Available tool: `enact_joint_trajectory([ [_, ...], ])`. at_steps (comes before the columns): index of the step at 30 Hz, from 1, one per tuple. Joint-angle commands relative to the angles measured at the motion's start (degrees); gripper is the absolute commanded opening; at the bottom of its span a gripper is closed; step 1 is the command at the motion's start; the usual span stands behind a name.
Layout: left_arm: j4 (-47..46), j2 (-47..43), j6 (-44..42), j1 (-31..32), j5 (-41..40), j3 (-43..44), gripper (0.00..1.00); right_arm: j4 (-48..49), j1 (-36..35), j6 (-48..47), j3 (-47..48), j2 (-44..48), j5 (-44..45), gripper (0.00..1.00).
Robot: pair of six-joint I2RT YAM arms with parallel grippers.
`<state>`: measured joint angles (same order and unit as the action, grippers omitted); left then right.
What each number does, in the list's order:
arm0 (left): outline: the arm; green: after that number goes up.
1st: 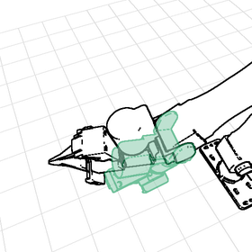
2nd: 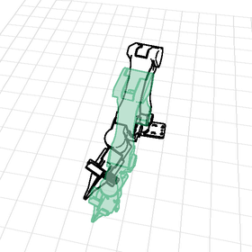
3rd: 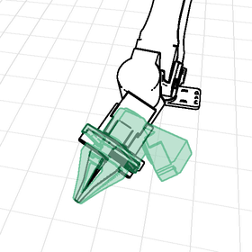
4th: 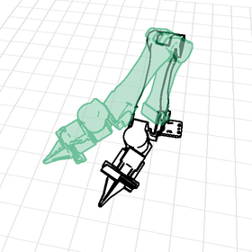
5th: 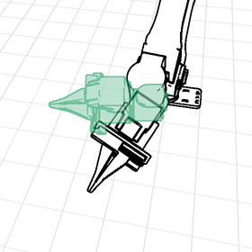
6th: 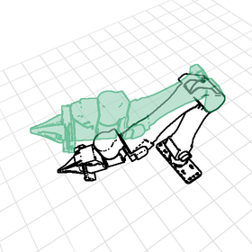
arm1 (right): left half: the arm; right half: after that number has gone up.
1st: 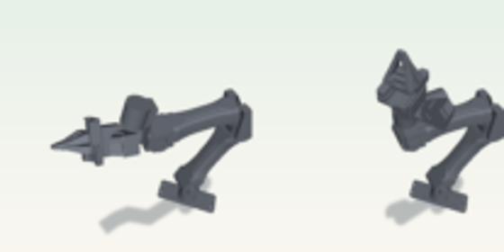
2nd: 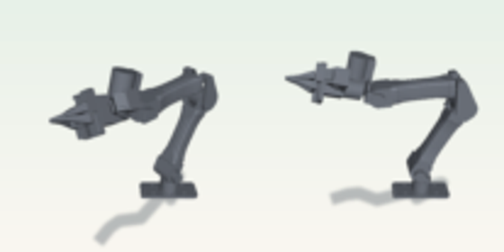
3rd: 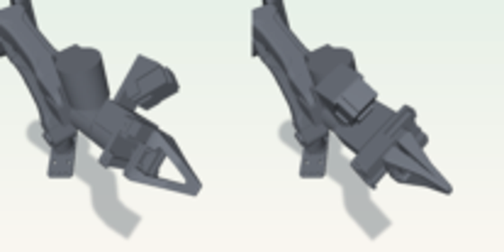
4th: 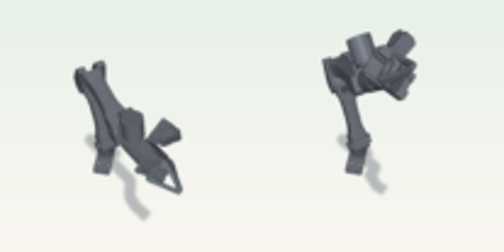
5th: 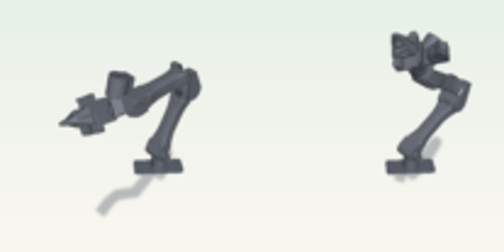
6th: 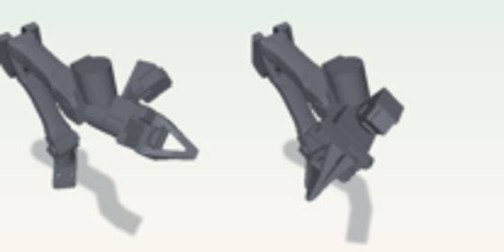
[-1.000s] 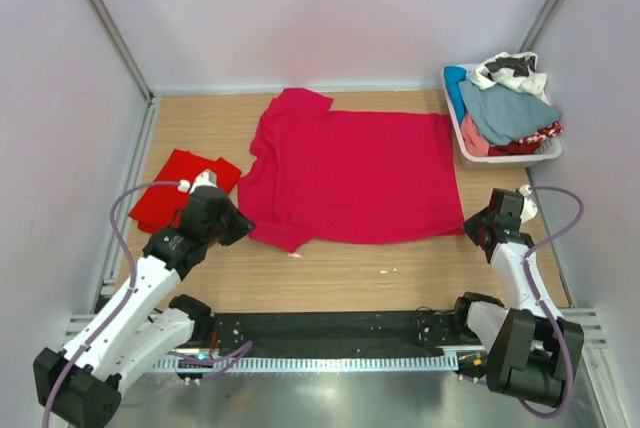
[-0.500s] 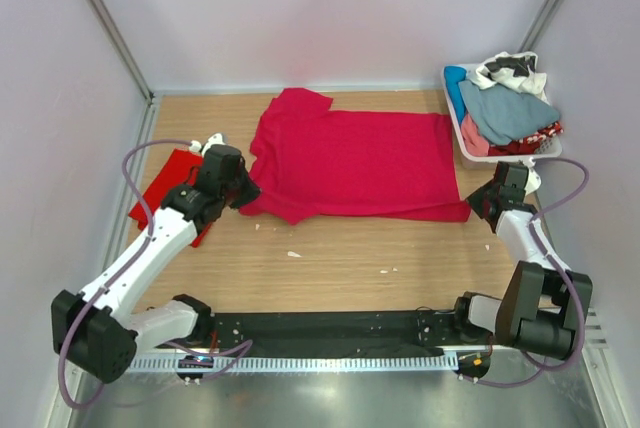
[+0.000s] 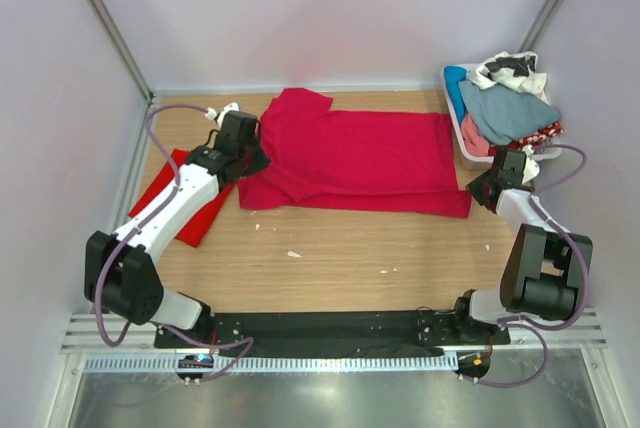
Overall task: Fold and stack the t-shirts
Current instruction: Fold the tshirt
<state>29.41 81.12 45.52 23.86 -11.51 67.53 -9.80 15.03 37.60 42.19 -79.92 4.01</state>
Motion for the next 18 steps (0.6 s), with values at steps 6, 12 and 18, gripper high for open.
enact_joint_trajectory([
  [6,-1.3,6.0,-4.4,-2.0,-2.2,7.8,0.0,3.3,-2.1,0.6,3.5,-3.0,3.1,0.01],
  [12,-1.2,6.9,-4.9,-3.2,-3.0,9.1,0.0,2.6,-4.7,0.0,5.6,-3.2,6.0,0.01],
  [18,-1.3,6.7,-5.4,-4.5,-2.7,9.8,0.0,1.6,-5.7,-0.2,8.6,-4.9,7.2,0.01],
])
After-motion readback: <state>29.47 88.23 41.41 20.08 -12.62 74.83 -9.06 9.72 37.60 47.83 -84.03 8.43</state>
